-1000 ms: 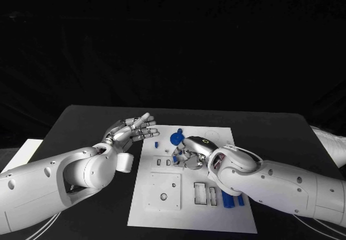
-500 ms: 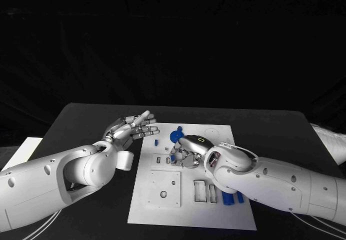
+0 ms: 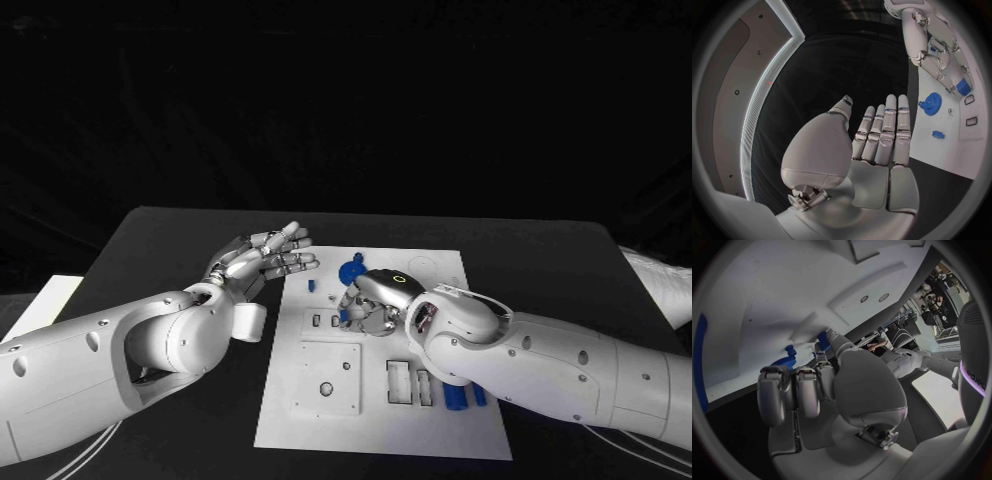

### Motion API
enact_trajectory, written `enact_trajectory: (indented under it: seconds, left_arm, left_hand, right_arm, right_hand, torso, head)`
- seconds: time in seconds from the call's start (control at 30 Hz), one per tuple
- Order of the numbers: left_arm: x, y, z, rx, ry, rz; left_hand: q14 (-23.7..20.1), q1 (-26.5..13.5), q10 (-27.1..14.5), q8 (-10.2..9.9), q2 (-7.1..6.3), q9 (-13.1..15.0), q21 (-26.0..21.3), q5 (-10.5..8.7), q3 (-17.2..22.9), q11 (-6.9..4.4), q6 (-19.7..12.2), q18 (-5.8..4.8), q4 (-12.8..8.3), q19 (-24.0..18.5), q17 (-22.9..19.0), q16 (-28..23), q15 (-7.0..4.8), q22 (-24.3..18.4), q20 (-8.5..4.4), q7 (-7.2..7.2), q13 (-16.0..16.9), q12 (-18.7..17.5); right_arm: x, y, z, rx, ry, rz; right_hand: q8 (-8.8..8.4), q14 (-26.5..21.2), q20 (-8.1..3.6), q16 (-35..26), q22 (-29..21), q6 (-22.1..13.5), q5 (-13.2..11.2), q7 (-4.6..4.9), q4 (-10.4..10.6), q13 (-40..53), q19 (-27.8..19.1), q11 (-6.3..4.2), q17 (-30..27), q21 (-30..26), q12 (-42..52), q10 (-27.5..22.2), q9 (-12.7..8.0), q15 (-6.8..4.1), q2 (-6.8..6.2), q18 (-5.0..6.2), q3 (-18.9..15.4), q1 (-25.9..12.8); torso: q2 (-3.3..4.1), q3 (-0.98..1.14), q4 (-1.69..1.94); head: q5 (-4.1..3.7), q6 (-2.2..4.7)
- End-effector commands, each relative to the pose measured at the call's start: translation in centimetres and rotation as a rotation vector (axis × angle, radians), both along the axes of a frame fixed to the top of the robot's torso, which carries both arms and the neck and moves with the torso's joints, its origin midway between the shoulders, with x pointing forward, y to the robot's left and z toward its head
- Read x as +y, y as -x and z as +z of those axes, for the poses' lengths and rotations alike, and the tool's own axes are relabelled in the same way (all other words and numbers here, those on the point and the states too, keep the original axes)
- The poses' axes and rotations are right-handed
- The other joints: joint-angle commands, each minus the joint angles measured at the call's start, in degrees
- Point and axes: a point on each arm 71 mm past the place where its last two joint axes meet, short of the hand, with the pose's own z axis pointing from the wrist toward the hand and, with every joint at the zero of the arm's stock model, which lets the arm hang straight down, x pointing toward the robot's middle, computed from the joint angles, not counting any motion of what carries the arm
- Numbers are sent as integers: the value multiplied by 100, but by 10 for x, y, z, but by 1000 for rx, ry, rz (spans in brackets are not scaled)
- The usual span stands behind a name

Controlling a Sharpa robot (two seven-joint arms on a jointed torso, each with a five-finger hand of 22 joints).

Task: Assemble the parts on the task board

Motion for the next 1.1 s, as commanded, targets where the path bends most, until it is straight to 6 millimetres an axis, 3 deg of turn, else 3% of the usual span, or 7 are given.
enact_trajectory:
  seconds: [0.03, 0.23, 0.77, 0.87, 1.0, 1.1]
  left_arm:
    - [-2, 1, 2, -7, 17, -16]
    - [-2, 1, 2, -7, 16, -16]
    - [-1, 1, 2, -6, 15, -14]
    - [-1, 1, 2, -5, 15, -15]
    - [-1, 1, 1, -5, 15, -15]
    - [-1, 1, 1, -4, 14, -15]
  left_hand:
    - [-17, -8, 48, -13, 50, 0, -32, -27, 0, 7, 21, 72, -39, 22, 9, -35, 2, -9, 24, 20, 3, -8]
    - [-17, -8, 48, -13, 50, 0, -32, -27, 0, 7, 21, 72, -39, 22, 9, -35, 2, -9, 24, 20, 3, -8]
    - [-17, -9, 47, -14, 51, -1, -33, -27, 0, 8, 20, 72, -41, 23, 10, -37, 1, -10, 23, 20, 2, -10]
    - [-17, -10, 45, -16, 52, -1, -34, -27, -1, 8, 18, 72, -42, 24, 11, -38, 1, -11, 23, 21, 1, -12]
    - [-17, -10, 45, -16, 52, -1, -34, -27, -1, 8, 18, 72, -42, 24, 11, -38, 1, -11, 23, 21, 1, -12]
    - [-16, -10, 44, -17, 52, -2, -35, -28, -1, 8, 17, 72, -44, 24, 12, -39, 2, -11, 23, 21, 1, -13]
  right_arm:
    - [-3, 2, -12, 49, 96, -7]
    - [-3, 2, -12, 43, 98, -15]
    - [-2, 1, -9, 11, 77, -35]
    - [-1, 1, -6, -10, 52, -45]
    - [-1, 1, 0, -60, -15, -56]
    - [-1, 3, 8, -120, -109, -63]
  right_hand:
    - [7, 500, -20, -29, 678, 68, -40, -101, 45, 465, 217, 14, 991, -50, -161, -91, -25, -6, -40, -34, -26, -113]
    - [-164, 498, 48, -33, 625, -191, -38, 17, 128, 263, 189, 114, 995, -82, -475, -242, -99, 78, -210, -24, -123, -291]
    - [-223, 498, 99, -37, 615, -273, -64, 59, 215, 190, 185, 158, 994, -91, -579, -290, -126, 121, -306, -21, -196, -407]
    - [-278, 498, 131, -37, 593, -451, -562, 94, 388, 80, 175, 195, 998, -104, -736, -372, -163, 155, -421, -16, -362, -587]
    - [-270, 498, 167, -38, 564, -627, -589, 135, 717, -34, 162, 238, 1003, -121, -885, -472, -170, 193, -604, -10, -772, -781]
    - [-242, 492, 191, -53, 529, -679, -573, 154, 1126, -78, 146, 253, 981, -143, -909, -517, -160, 214, -598, -2, -1220, -610]
  torso:
    - [0, 1, 1]
    - [-2, 0, 1]
    - [-1, 3, -2]
    - [-1, 2, -2]
    - [1, 9, -3]
    - [-1, 8, -1]
  head:
    - [-2, -10]
    - [-9, -17]
    - [-24, -10]
    - [-28, -5]
    - [-30, 0]
    - [-39, 6]
